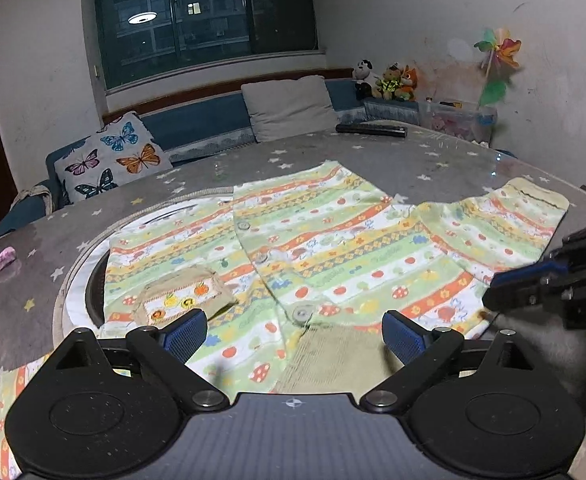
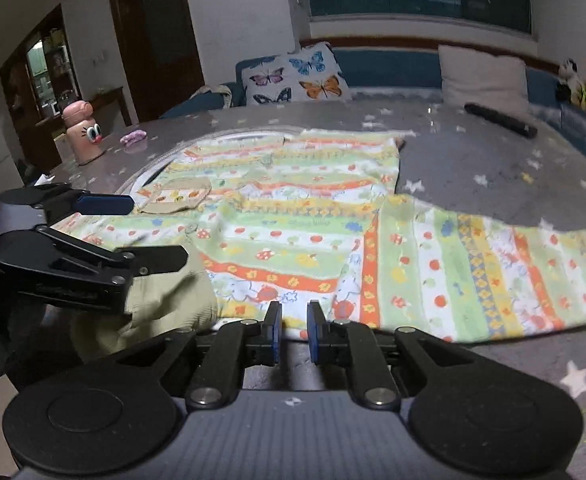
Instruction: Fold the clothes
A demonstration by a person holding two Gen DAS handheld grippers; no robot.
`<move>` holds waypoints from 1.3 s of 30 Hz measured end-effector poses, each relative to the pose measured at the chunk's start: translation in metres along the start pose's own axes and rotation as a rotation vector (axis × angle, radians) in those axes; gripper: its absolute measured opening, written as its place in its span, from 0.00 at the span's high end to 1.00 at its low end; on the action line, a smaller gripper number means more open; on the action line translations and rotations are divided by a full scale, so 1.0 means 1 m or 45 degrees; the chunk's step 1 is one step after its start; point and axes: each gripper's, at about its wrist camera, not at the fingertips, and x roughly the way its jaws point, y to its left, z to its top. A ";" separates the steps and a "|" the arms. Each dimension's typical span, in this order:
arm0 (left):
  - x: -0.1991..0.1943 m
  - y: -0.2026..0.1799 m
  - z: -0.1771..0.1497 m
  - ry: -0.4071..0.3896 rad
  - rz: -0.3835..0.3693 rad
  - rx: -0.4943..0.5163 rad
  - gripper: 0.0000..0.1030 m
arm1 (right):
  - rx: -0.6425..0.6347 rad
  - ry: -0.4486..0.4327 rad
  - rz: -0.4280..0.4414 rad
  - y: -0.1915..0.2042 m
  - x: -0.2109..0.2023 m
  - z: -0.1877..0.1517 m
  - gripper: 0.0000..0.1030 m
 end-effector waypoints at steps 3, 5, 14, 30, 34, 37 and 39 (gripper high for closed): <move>0.003 -0.006 0.003 0.004 -0.004 0.007 0.06 | 0.024 -0.046 -0.039 -0.006 0.000 0.005 0.85; 0.005 -0.012 0.002 0.011 -0.001 0.031 0.06 | 0.028 -0.020 -0.058 -0.009 0.006 0.001 0.85; 0.009 -0.026 -0.008 0.026 0.028 0.108 0.03 | 0.119 -0.088 -0.155 -0.039 -0.019 -0.009 0.77; 0.012 -0.026 -0.011 0.044 0.040 0.102 0.00 | 0.425 -0.119 -0.747 -0.177 -0.038 -0.027 0.71; 0.013 -0.026 -0.011 0.046 0.041 0.104 0.00 | 0.431 -0.133 -0.738 -0.182 -0.037 -0.027 0.71; 0.011 -0.026 -0.011 0.049 0.043 0.105 0.00 | 0.432 -0.140 -0.734 -0.185 -0.032 -0.025 0.71; 0.009 -0.027 -0.010 0.044 0.046 0.112 0.00 | 0.438 -0.147 -0.729 -0.186 -0.030 -0.023 0.71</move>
